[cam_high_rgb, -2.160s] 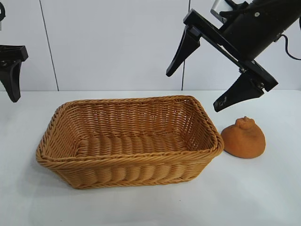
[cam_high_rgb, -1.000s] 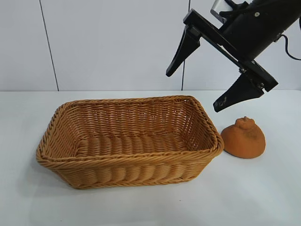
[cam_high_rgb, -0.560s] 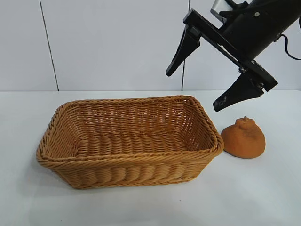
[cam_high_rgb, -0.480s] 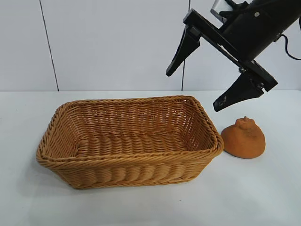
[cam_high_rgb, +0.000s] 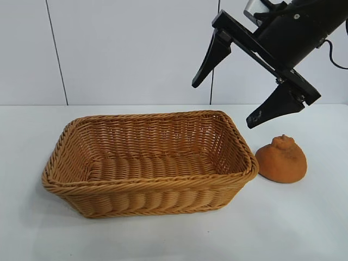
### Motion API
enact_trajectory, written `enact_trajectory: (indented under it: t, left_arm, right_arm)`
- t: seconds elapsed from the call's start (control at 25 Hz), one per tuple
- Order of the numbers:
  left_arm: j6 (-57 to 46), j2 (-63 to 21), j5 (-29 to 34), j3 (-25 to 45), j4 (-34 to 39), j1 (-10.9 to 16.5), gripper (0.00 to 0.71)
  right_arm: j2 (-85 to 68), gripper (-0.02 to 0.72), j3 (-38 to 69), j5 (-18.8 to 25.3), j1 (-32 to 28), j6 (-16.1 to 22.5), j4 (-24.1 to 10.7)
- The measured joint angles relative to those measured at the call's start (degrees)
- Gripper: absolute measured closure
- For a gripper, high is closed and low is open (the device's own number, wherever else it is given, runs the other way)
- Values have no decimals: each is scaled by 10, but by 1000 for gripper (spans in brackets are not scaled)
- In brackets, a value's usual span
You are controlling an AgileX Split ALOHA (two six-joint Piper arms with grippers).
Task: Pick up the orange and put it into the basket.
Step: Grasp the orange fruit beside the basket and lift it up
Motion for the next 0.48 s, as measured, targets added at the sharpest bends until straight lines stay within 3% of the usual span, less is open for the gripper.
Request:
enact_trajectory:
  t: [0.28, 0.48]
  left_arm:
    - [1, 0, 0, 0, 1, 4, 121]
    - [1, -7, -1, 0, 1, 42, 121]
  right_arm:
    - [0, 10, 0, -9, 0, 0, 0]
    - [0, 10, 0, -10, 0, 0, 0]
